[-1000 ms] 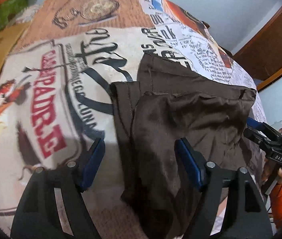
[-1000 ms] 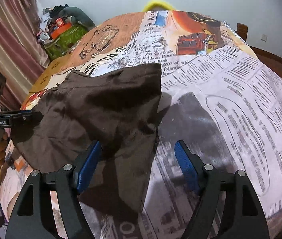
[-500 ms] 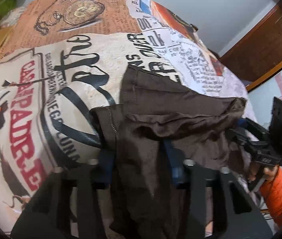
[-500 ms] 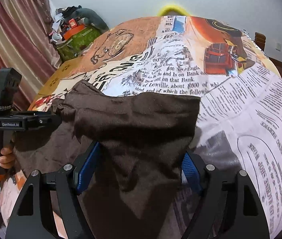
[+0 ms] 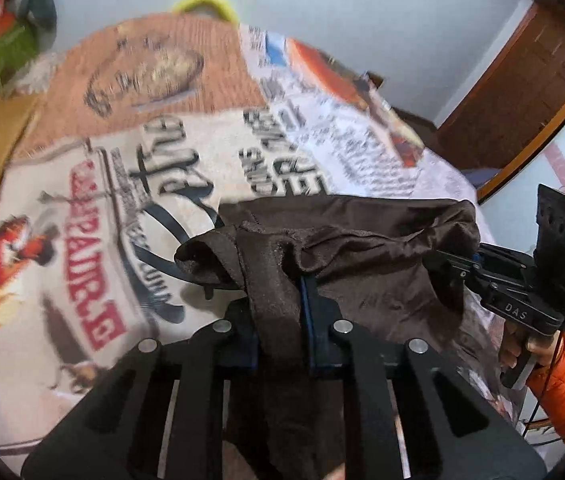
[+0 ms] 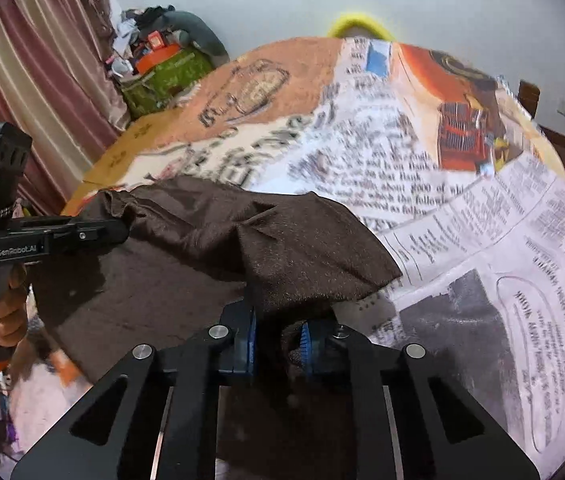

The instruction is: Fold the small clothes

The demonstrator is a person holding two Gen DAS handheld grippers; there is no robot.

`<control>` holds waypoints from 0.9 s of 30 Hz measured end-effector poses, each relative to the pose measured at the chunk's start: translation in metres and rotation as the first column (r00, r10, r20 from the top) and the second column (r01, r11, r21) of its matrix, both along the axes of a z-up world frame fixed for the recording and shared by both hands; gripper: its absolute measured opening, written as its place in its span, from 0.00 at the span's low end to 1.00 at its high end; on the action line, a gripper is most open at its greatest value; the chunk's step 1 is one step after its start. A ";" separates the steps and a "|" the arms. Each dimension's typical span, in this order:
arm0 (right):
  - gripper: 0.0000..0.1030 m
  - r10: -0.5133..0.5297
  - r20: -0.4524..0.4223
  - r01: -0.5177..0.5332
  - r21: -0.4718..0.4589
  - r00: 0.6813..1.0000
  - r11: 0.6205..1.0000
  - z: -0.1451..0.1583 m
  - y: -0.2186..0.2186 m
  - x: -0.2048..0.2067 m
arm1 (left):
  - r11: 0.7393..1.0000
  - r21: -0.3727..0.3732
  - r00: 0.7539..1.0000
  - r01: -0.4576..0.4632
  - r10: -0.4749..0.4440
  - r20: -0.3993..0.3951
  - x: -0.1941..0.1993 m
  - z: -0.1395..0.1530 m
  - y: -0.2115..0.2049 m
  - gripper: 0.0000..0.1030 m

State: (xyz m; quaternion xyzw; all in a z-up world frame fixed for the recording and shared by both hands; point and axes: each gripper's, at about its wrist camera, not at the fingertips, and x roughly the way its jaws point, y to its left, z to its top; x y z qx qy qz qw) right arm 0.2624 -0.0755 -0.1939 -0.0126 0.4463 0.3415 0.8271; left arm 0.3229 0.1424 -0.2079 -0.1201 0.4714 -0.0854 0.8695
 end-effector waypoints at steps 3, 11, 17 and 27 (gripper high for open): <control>0.13 0.021 0.040 -0.022 0.008 0.999 1.000 0.022 0.008 -0.013 | 0.998 0.053 0.998 -0.016 0.012 0.068 -0.019 0.028 0.004 0.15; 0.13 0.078 0.136 -0.087 0.058 0.988 0.995 0.073 0.051 -0.043 | 0.987 0.119 0.975 -0.112 0.086 0.204 -0.066 0.085 0.047 0.15; 0.13 0.142 0.147 -0.155 0.082 0.979 0.985 0.082 0.101 -0.051 | 0.974 0.100 0.965 -0.202 0.181 0.189 -0.087 0.084 0.099 0.15; 0.13 0.219 -0.023 -0.218 0.033 0.975 0.975 0.015 0.170 -0.026 | 0.960 0.041 0.958 -0.276 0.278 -0.064 -0.064 -0.014 0.168 0.15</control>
